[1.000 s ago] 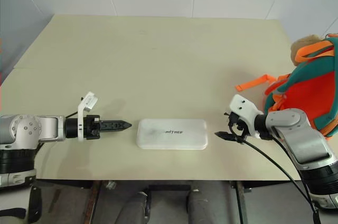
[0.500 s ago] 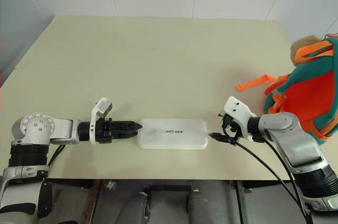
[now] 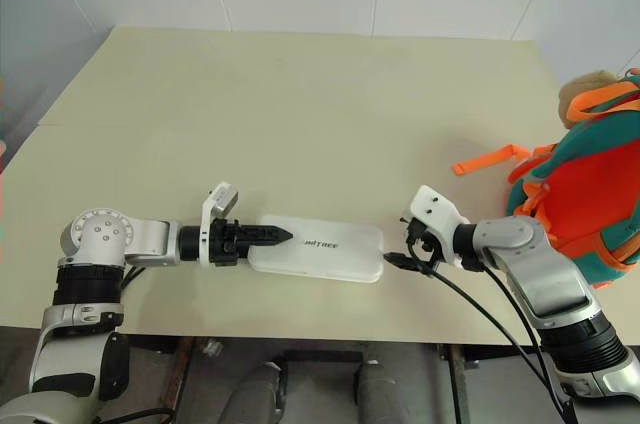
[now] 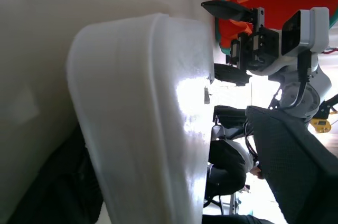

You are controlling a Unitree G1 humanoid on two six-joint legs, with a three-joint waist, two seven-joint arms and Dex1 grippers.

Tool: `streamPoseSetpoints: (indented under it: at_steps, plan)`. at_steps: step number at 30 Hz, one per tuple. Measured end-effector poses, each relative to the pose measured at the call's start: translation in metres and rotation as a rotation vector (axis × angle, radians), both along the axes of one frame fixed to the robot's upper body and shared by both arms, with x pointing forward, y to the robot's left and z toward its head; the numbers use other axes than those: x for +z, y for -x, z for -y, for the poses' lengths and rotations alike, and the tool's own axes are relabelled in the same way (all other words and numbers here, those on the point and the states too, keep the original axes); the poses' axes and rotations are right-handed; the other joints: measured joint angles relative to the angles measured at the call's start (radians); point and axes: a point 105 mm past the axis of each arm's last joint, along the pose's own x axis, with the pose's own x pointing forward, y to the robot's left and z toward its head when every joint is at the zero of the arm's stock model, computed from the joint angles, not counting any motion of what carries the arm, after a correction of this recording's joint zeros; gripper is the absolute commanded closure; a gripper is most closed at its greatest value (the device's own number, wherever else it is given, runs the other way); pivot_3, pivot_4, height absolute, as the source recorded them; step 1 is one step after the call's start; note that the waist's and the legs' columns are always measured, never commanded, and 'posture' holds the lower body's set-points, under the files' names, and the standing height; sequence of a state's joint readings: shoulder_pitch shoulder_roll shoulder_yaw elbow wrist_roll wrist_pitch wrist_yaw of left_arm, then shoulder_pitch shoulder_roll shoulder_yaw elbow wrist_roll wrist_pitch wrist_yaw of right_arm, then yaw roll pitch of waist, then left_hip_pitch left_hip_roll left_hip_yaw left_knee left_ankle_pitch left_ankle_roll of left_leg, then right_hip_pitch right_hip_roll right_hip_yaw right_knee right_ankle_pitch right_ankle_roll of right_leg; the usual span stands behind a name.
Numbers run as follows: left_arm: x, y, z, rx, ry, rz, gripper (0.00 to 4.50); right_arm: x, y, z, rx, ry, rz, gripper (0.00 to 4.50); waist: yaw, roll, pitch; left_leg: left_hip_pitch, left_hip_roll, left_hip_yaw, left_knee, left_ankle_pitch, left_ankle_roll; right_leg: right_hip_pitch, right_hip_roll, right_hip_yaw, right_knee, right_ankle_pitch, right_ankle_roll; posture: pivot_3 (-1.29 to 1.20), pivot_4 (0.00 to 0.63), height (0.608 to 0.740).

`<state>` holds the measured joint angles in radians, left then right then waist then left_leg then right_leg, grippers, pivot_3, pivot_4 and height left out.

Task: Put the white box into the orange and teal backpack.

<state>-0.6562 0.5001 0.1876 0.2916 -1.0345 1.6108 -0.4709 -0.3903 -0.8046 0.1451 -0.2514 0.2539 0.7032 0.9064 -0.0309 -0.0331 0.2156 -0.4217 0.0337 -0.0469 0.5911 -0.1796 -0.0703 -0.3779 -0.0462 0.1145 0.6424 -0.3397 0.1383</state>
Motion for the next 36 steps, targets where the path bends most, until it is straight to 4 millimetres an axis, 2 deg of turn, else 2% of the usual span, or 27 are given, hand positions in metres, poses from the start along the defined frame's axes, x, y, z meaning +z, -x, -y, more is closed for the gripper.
streamPoseSetpoints:
  at_steps: [4,8,14,20,23,24,25,26,28,32,36]
  plan:
    - [-0.003,0.001,0.002,-0.003,0.0,-0.002,2.42,0.0,0.002,0.004,-0.012,-0.004,0.0,0.0,0.001,0.0,0.0,0.0,0.0,0.0,-0.001,0.0,0.0,0.0,0.0,0.0,-0.001,0.0,0.0,0.0,0.15,0.74]
    - [0.009,0.003,0.003,-0.031,0.05,0.043,3.18,0.018,0.007,0.026,-0.09,-0.075,0.016,0.0,0.003,0.0,0.0,-0.001,0.0,0.0,-0.001,0.0,0.0,0.001,0.0,0.0,-0.004,0.0,0.0,0.0,0.15,0.74]
    - [0.012,0.004,-0.005,-0.046,0.024,0.071,3.2,0.042,0.022,0.042,-0.133,-0.17,0.034,0.0,-0.008,-0.001,0.0,0.001,0.001,0.0,-0.001,-0.001,0.0,0.002,0.0,0.0,-0.004,0.0,0.0,0.0,0.15,0.74]
    - [0.018,0.003,-0.01,-0.076,-0.005,0.114,3.2,0.068,0.042,0.073,-0.259,-0.269,0.077,0.0,-0.005,-0.001,-0.001,0.0,0.001,0.0,-0.002,-0.001,0.0,0.002,0.0,0.0,-0.006,0.0,-0.001,0.0,0.15,0.74]
    - [0.02,0.004,-0.012,-0.108,-0.03,0.134,3.2,0.069,0.055,0.091,-0.331,-0.241,0.069,0.0,-0.002,-0.001,-0.001,0.0,0.0,0.0,-0.003,-0.001,0.0,0.002,0.0,0.0,-0.007,-0.001,-0.002,0.0,0.15,0.74]
    - [0.021,0.003,-0.012,-0.116,-0.035,0.139,3.2,0.07,0.057,0.097,-0.354,-0.231,0.069,0.0,-0.002,-0.001,-0.001,0.0,0.0,0.0,-0.003,-0.001,0.0,0.002,0.0,0.0,-0.008,-0.002,-0.005,0.0,0.15,0.74]
    - [0.021,0.003,-0.013,-0.119,-0.038,0.144,3.2,0.073,0.059,0.101,-0.372,-0.226,0.082,0.0,-0.005,-0.001,-0.001,0.001,0.001,0.001,-0.003,-0.001,0.0,0.002,0.0,0.0,-0.009,-0.008,-0.016,0.0,0.15,0.74]
    - [0.022,0.002,-0.012,-0.127,-0.043,0.153,3.2,0.075,0.06,0.106,-0.395,-0.222,0.098,0.0,-0.005,-0.001,-0.001,0.0,0.001,0.001,-0.003,-0.001,0.0,0.002,0.0,0.001,-0.009,-0.008,-0.016,0.0,0.15,0.74]
    - [0.021,0.002,-0.013,-0.144,-0.057,0.166,3.2,0.076,0.059,0.116,-0.45,-0.198,0.131,0.0,-0.005,-0.003,-0.002,0.001,0.001,0.001,-0.002,-0.001,0.0,0.003,0.0,0.001,-0.009,-0.008,-0.016,0.0,0.15,0.74]
    - [0.026,-0.002,-0.013,-0.15,-0.058,0.21,3.2,0.066,0.041,0.142,-0.649,-0.132,0.198,0.0,-0.011,-0.005,-0.003,0.0,0.001,0.001,-0.002,0.0,0.002,0.003,0.0,0.001,-0.013,-0.007,-0.017,0.0,0.15,0.74]
    - [0.03,-0.007,-0.016,-0.122,-0.051,0.235,3.2,0.057,0.02,0.144,-0.764,-0.159,0.275,0.0,-0.019,-0.004,-0.003,0.0,0.001,0.002,-0.002,0.0,0.003,0.003,-0.001,0.002,-0.014,-0.005,-0.017,0.0,0.15,0.74]
